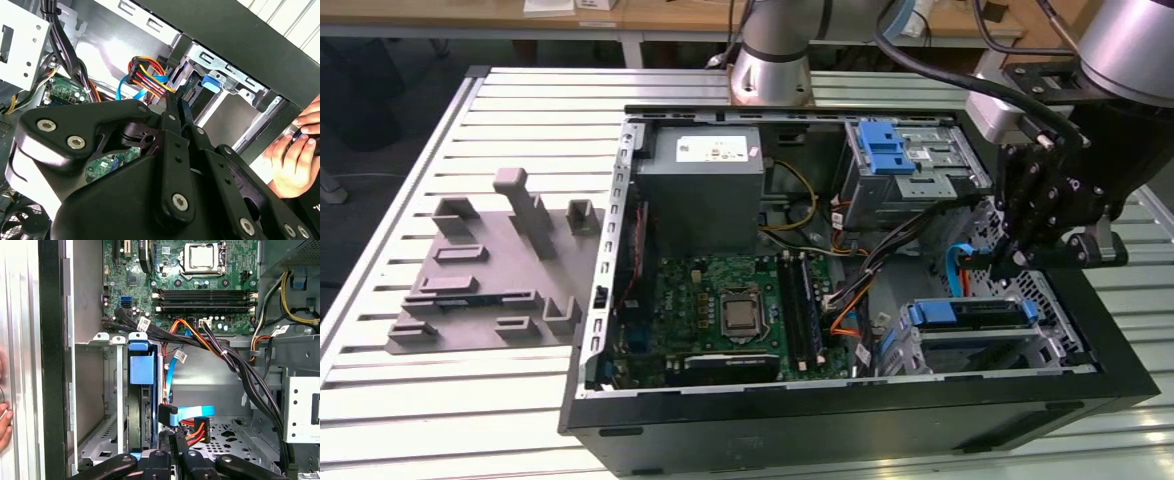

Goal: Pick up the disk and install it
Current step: 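Insert the first disk wire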

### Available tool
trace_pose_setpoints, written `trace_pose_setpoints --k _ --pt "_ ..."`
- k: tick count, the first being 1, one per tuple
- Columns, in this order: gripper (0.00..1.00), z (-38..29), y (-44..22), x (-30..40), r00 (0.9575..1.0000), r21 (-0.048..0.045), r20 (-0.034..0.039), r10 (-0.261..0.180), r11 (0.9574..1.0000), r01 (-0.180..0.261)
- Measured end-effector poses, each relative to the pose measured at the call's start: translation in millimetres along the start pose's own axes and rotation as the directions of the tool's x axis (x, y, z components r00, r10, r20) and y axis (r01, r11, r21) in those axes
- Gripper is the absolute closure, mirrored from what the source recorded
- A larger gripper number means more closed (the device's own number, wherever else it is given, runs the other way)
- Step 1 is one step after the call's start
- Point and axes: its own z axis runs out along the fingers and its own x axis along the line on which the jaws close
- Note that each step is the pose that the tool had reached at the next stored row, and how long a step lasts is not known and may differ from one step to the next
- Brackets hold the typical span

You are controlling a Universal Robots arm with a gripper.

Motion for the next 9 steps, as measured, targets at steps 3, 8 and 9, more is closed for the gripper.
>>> trace_pose_setpoints --k 3,8,9 --pt "0.84 0.1 0.0 0.0 1.0000 0.0000 -0.0010 0.000 1.0000 0.000" --pt "0.83 -0.7 0.5 -0.3 0.9999 0.0024 -0.0125 0.000 1.0000 0.000" --pt "0.77 -0.8 0.8 -0.3 0.9998 0.0039 -0.0188 -0.001 1.0000 0.001"
